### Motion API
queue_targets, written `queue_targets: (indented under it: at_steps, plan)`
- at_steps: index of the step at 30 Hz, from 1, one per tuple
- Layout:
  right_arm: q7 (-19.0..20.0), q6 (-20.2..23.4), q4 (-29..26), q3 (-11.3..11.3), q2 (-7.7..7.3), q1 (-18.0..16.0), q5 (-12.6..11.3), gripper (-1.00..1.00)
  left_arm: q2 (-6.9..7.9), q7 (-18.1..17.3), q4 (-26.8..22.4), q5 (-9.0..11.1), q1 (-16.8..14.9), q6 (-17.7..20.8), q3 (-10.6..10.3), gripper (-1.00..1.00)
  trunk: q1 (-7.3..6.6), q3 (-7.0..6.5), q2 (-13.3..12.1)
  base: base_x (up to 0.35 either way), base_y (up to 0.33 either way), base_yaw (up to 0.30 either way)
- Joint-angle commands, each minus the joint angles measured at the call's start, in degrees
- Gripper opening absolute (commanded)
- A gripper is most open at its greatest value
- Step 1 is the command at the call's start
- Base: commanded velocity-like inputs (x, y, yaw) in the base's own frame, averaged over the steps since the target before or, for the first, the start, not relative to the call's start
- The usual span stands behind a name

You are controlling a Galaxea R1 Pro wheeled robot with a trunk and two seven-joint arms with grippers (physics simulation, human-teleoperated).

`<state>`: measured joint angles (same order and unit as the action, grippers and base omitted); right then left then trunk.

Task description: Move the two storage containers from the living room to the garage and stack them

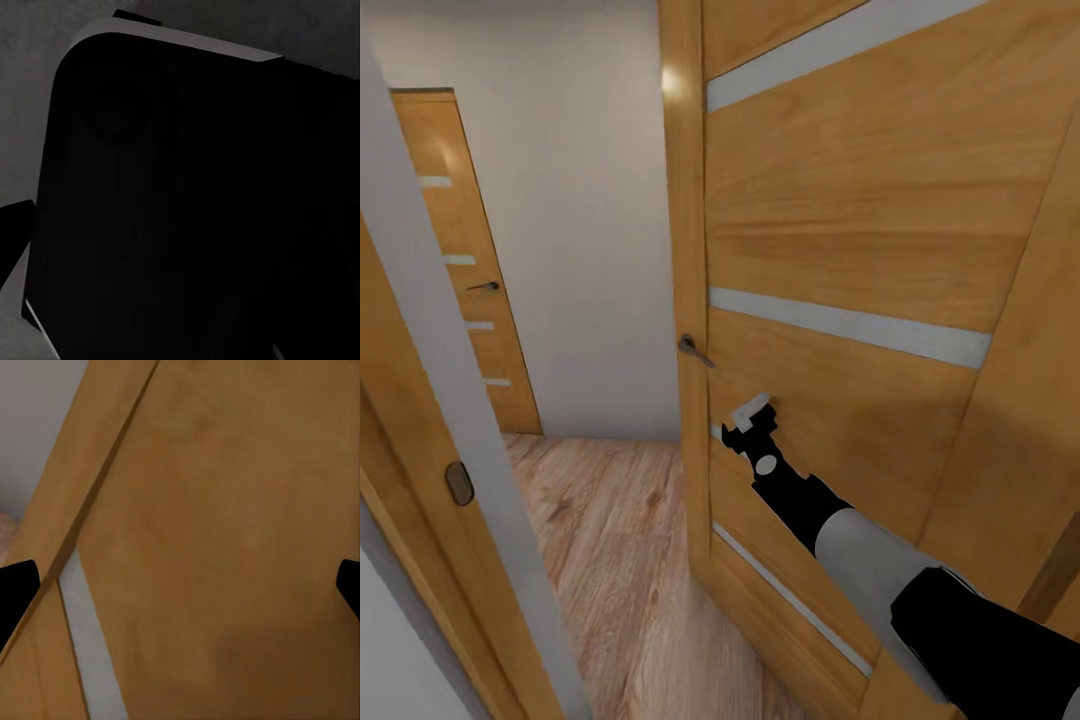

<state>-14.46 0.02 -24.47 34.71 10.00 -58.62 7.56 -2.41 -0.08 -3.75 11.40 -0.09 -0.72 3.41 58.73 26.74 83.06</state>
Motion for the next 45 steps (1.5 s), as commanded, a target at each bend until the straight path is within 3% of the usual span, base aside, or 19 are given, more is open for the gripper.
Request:
queue_targets:
  at_steps: [1,16,27,45]
  plan:
    - [-0.6,0.1,0.1,0.1,0.0,-0.1,0.4,1.0,-0.03,0.0,0.0,0.2,0.0,-0.1,0.3,1.0,0.0,0.05,0.0,0.013,-0.006,0.0]
    - [-0.7,3.4,1.8,0.1,0.0,-0.2,0.4,1.0,0.0,0.0,0.0,0.2,0.0,-0.1,0.4,1.0,0.0,0.05,0.0,0.304,0.0,0.0]
    - [-1.0,3.7,2.7,-0.1,0.0,-0.2,2.5,1.0,-0.01,0.0,0.0,0.1,0.0,-0.1,0.4,1.0,0.0,0.05,0.0,0.314,0.0,0.0]
    - [-1.7,3.7,4.0,-0.7,0.0,-0.2,2.6,1.0,-0.14,0.0,0.0,0.2,0.0,-0.1,0.5,1.0,0.0,0.05,0.0,0.032,0.0,0.0]
